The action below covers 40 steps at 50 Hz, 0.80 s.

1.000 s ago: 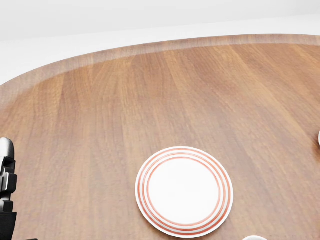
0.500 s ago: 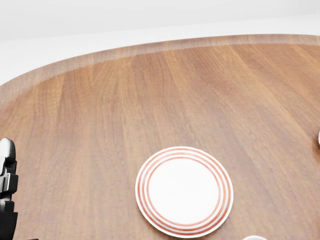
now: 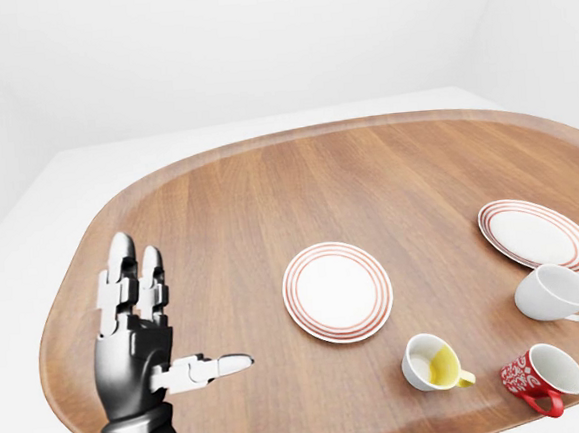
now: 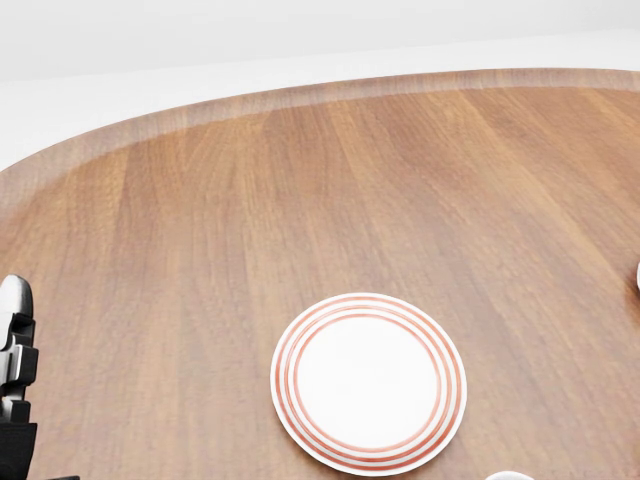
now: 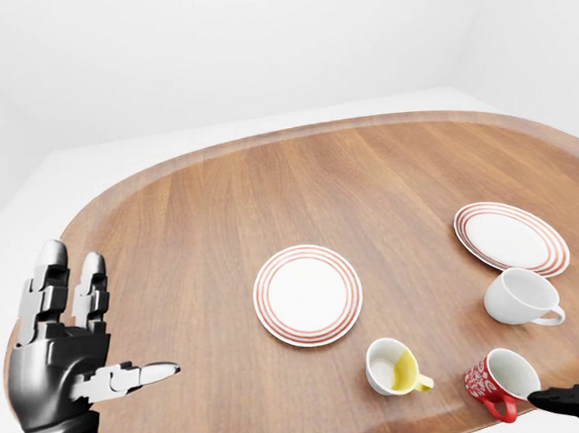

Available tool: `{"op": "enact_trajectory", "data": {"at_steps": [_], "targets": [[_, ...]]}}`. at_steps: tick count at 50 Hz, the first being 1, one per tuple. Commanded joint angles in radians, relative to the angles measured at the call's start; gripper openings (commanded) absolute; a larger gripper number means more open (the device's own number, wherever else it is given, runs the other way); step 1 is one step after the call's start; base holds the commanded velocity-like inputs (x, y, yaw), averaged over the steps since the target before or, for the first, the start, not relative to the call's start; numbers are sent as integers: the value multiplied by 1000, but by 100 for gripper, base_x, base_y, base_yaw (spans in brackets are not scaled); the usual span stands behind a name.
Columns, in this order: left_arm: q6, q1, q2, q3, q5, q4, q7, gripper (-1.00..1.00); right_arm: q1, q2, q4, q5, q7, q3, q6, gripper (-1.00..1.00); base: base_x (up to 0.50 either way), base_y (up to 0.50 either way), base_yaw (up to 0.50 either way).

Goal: Put the red mug on the left plate.

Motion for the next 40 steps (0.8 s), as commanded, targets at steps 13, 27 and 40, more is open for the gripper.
{"op": "enact_trajectory", "data": {"at_steps": [13, 27, 40], "targets": [[0, -5, 4, -9, 9, 4, 6, 100, -10, -12, 31, 24, -40, -17, -8, 100, 0, 0, 0], [0, -6, 7, -16, 16, -4, 12, 100, -57, -74, 185, -11, -121, 137, 1, 100, 0, 0, 0], [0, -7, 11, -19, 16, -4, 15, 100, -49, -94, 309, 47, -184, 161, 0, 100, 0, 0, 0]]}}
